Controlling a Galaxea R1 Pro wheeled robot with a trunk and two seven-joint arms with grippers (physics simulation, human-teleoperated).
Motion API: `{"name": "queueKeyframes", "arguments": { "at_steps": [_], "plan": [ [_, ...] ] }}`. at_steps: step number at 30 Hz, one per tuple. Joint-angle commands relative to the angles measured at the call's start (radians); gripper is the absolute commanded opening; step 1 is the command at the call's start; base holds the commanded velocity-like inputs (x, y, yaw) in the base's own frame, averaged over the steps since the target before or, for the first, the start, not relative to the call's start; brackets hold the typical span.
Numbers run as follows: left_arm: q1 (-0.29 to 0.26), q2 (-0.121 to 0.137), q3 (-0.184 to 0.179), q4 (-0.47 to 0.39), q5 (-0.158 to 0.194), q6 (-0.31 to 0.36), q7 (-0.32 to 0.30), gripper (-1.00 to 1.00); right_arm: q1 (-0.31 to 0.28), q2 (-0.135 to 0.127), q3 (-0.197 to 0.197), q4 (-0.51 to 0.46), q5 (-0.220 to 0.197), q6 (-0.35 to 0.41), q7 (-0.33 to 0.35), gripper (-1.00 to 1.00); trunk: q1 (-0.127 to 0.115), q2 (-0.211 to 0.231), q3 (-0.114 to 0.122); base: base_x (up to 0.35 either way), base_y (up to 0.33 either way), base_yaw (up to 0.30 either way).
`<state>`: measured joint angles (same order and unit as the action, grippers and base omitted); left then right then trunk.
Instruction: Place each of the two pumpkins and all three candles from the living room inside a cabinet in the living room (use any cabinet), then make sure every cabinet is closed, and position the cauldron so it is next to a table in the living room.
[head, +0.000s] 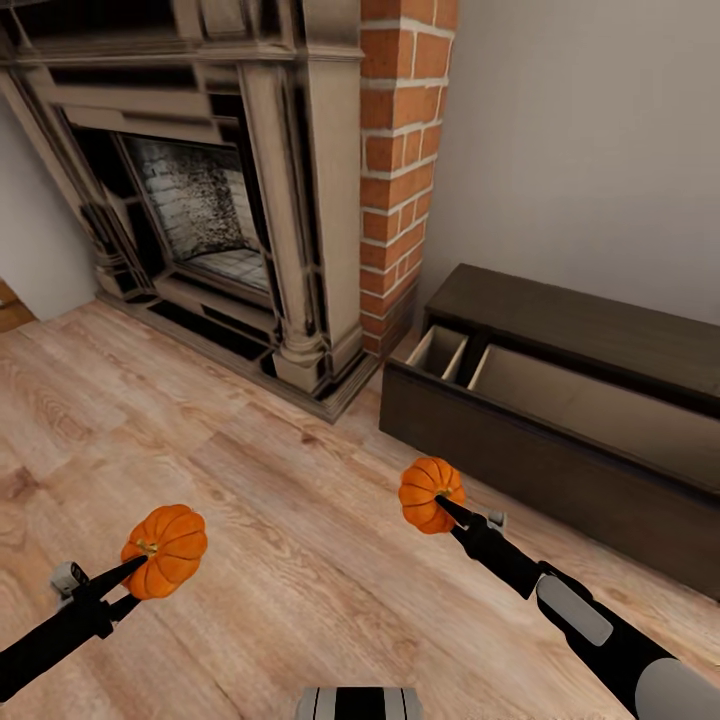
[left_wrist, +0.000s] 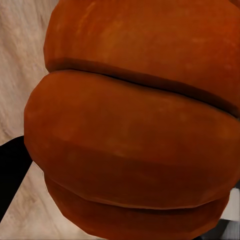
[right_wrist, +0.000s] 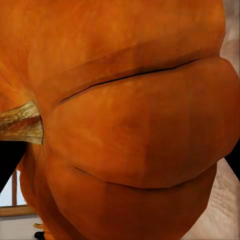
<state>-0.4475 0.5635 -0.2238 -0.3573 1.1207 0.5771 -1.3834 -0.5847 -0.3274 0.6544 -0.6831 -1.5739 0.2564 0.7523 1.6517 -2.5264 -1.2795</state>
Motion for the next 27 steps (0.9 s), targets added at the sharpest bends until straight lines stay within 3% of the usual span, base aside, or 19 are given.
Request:
{"name": "queueKeyframes", "arguments": {
  "at_steps": [1, 22, 27],
  "plan": [
    [0.000, 0.002, -0.006, 0.000, 0.007, 0.009, -0.002, -1.00, -0.001, -0.001, 0.005, 0.001, -0.011, 0.005, 0.002, -1.00, 0.000, 0.000, 0.001, 0.000, 0.000, -0.203],
    [0.000, 0.004, -0.006, 0.000, 0.009, 0.009, -0.002, -1.00, -0.001, 0.000, 0.005, 0.001, -0.011, 0.005, 0.001, -1.00, -0.010, 0.005, 0.091, 0.000, 0.000, -0.045],
    [0.000, 0.004, -0.006, 0.000, 0.009, 0.009, -0.002, -1.00, -0.001, 0.001, 0.005, 0.001, -0.011, 0.004, 0.000, -1.00, -0.010, 0.005, 0.098, 0.000, 0.000, -0.105]
  ]
}}
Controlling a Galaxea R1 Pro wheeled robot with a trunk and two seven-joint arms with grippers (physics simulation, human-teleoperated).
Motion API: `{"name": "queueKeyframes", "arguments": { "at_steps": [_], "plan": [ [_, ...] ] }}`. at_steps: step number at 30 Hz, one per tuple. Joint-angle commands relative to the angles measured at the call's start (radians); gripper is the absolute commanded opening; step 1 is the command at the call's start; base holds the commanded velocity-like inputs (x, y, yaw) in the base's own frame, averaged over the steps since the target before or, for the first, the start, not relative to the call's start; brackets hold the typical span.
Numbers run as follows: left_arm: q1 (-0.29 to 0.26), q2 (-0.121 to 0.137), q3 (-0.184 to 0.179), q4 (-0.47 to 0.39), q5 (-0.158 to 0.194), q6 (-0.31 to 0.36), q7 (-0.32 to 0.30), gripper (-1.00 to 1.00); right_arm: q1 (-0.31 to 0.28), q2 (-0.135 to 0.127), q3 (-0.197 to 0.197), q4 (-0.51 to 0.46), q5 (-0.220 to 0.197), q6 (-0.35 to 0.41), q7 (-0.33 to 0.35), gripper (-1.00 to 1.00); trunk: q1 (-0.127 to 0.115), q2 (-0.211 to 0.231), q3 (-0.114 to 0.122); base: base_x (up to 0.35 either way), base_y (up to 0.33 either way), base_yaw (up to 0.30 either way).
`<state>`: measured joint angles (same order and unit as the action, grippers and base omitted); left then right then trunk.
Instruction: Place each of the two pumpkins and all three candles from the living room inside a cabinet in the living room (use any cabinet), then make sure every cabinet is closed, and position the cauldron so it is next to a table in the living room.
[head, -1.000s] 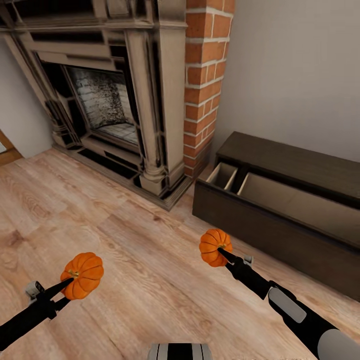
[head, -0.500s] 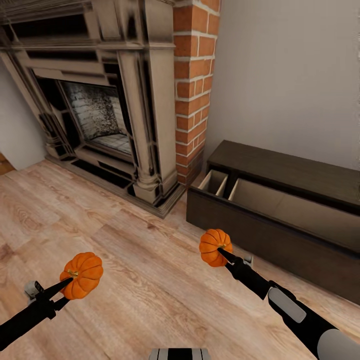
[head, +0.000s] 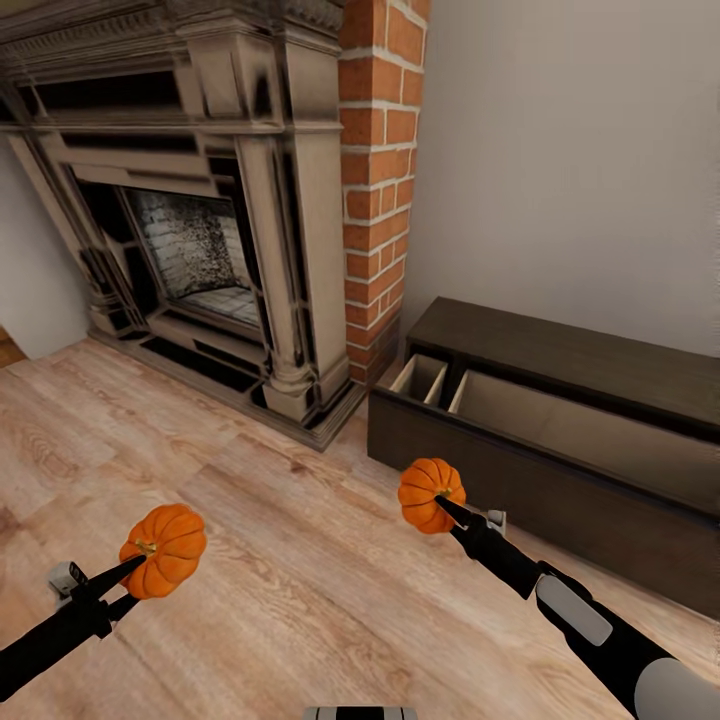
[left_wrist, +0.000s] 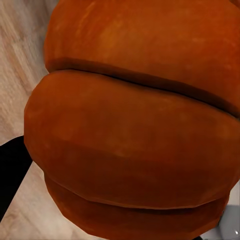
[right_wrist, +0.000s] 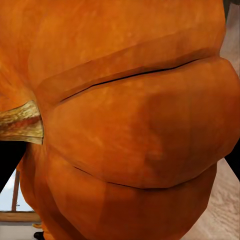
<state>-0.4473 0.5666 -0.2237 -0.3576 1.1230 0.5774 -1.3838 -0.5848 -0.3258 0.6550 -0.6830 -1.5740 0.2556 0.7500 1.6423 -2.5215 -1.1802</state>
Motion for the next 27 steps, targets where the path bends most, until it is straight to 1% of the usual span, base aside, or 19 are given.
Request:
{"name": "queueKeyframes", "arguments": {
  "at_steps": [1, 9, 27],
  "plan": [
    [-0.001, 0.001, -0.006, 0.000, 0.007, 0.009, -0.002, -1.00, -0.001, -0.001, 0.005, 0.000, -0.011, 0.005, 0.003, -1.00, 0.000, 0.000, 0.001, 0.000, 0.000, -0.112],
    [-0.001, 0.002, -0.006, 0.000, 0.008, 0.009, -0.003, -1.00, -0.001, -0.001, 0.005, 0.000, -0.011, 0.006, 0.002, -1.00, 0.000, 0.000, 0.011, 0.000, 0.000, -0.090],
    [-0.001, 0.001, -0.006, 0.001, 0.007, 0.009, -0.002, -1.00, -0.001, -0.001, 0.004, 0.007, -0.009, 0.007, -0.006, -1.00, 0.000, 0.000, 0.012, 0.000, 0.000, -0.003]
  ]
}}
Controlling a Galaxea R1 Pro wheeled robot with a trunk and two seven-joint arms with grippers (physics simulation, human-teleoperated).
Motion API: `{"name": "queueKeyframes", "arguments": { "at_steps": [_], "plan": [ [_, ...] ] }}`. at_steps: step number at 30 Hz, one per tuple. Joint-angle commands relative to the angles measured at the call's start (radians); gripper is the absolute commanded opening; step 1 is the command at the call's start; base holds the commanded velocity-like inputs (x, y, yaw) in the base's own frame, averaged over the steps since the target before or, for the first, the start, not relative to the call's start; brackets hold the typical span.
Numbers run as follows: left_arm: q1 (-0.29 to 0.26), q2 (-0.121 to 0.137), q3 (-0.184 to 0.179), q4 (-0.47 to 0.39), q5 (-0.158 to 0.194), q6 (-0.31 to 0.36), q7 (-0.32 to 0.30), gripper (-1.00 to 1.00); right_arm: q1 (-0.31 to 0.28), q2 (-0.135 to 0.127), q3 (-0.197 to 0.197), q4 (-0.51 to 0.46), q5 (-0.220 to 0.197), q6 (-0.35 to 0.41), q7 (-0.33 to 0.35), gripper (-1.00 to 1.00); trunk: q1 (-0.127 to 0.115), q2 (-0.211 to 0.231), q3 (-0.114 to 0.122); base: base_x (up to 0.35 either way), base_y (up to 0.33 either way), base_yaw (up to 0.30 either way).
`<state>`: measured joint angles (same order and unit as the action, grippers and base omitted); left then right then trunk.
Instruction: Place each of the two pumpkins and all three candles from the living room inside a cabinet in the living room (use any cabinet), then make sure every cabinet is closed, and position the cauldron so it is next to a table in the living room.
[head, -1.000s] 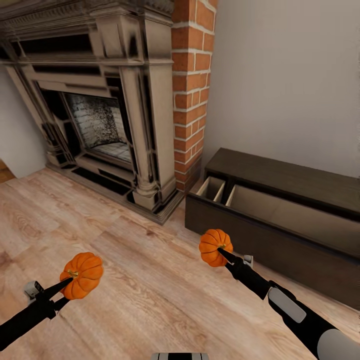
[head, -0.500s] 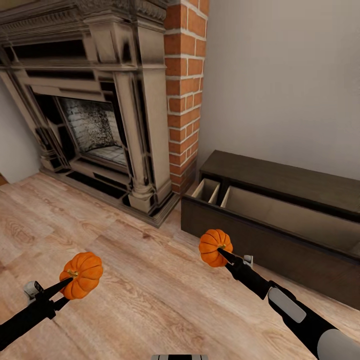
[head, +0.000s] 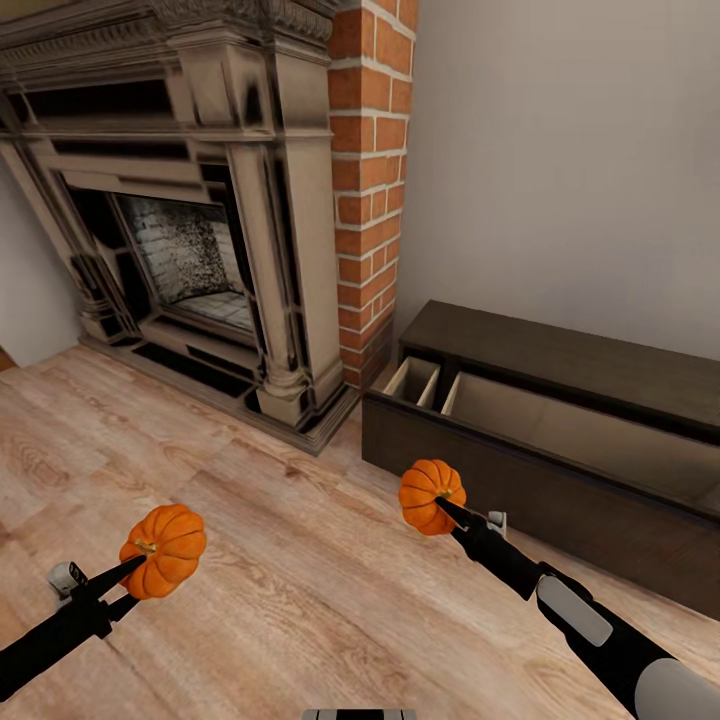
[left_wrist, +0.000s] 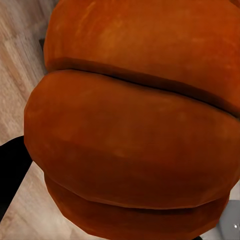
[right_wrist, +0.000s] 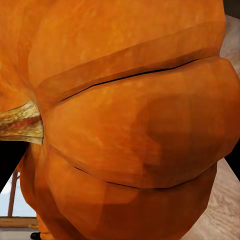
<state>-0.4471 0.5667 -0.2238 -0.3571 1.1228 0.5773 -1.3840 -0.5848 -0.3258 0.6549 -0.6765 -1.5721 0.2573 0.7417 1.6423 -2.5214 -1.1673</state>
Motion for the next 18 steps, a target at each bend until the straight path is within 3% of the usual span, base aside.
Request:
{"name": "queueKeyframes", "arguments": {
  "at_steps": [1, 10, 18],
  "plan": [
    [-0.001, 0.001, -0.006, 0.000, 0.007, 0.009, -0.001, -1.00, -0.001, -0.001, 0.005, 0.000, -0.011, 0.005, 0.003, -1.00, 0.000, 0.000, -0.001, 0.000, 0.000, -0.004],
    [-0.001, 0.001, -0.006, 0.000, 0.008, 0.009, -0.001, -1.00, -0.001, -0.001, 0.004, 0.001, -0.012, 0.005, 0.001, -1.00, 0.000, 0.000, 0.006, 0.000, -0.073, -0.173],
    [-0.001, 0.001, -0.006, 0.000, 0.007, 0.009, -0.001, -1.00, -0.001, -0.001, 0.003, 0.002, -0.013, 0.005, -0.001, -1.00, 0.000, 0.000, 0.014, 0.036, -0.229, -0.236]
  ]
}}
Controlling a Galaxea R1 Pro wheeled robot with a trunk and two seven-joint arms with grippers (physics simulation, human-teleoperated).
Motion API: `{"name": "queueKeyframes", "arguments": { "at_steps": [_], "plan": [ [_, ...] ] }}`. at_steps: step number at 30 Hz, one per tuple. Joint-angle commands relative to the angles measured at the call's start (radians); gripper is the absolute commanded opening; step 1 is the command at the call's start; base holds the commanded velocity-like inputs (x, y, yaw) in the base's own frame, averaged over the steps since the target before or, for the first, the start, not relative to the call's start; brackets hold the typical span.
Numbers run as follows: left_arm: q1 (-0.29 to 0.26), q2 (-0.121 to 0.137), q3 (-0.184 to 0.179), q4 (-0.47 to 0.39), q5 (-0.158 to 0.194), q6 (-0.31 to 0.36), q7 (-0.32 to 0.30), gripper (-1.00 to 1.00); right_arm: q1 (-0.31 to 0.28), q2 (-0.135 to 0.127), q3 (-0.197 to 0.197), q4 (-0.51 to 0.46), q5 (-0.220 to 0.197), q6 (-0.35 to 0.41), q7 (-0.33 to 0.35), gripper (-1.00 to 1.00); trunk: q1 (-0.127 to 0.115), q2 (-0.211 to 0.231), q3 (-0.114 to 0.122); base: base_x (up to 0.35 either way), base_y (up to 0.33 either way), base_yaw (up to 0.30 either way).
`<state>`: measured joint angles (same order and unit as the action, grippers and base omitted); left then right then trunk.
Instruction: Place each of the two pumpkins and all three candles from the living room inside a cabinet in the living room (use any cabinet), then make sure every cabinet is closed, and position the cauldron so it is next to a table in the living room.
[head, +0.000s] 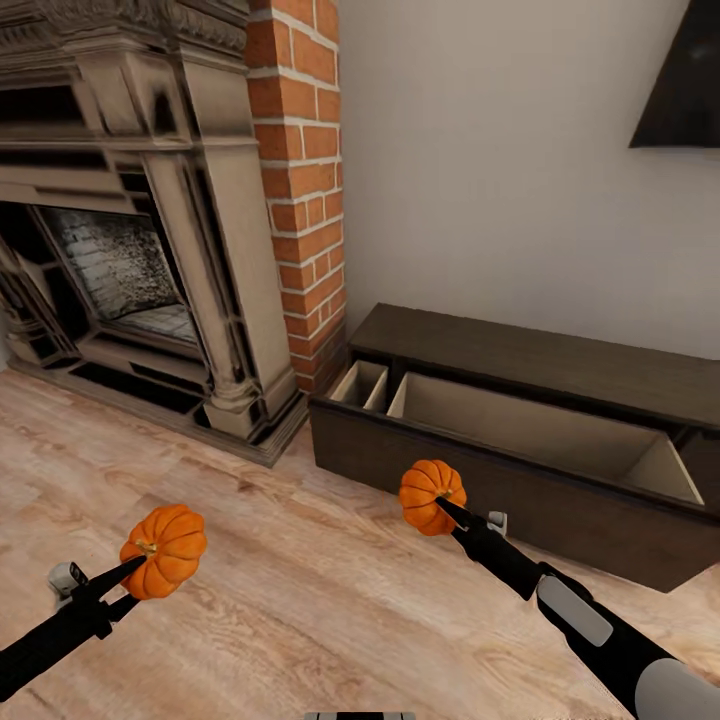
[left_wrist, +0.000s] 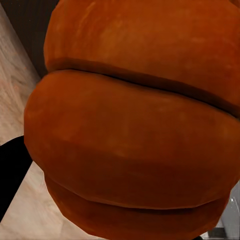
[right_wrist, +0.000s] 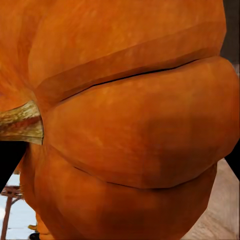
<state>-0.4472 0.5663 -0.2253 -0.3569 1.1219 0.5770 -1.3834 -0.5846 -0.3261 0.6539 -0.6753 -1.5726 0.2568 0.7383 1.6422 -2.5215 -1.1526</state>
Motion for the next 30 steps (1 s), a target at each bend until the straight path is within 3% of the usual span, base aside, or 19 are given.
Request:
{"name": "queueKeyframes", "arguments": {
  "at_steps": [1, 30],
  "plan": [
    [-0.001, 0.001, -0.005, 0.000, 0.008, 0.009, -0.002, -1.00, -0.001, -0.001, 0.004, 0.000, -0.012, 0.005, 0.003, -1.00, 0.000, 0.000, 0.000, 0.071, -0.264, -0.237],
    [-0.001, 0.001, -0.005, 0.000, 0.007, 0.008, -0.002, -1.00, -0.001, -0.001, 0.004, 0.006, -0.012, 0.005, 0.004, -1.00, 0.000, 0.000, 0.029, 0.074, -0.268, -0.237]
  ]
}}
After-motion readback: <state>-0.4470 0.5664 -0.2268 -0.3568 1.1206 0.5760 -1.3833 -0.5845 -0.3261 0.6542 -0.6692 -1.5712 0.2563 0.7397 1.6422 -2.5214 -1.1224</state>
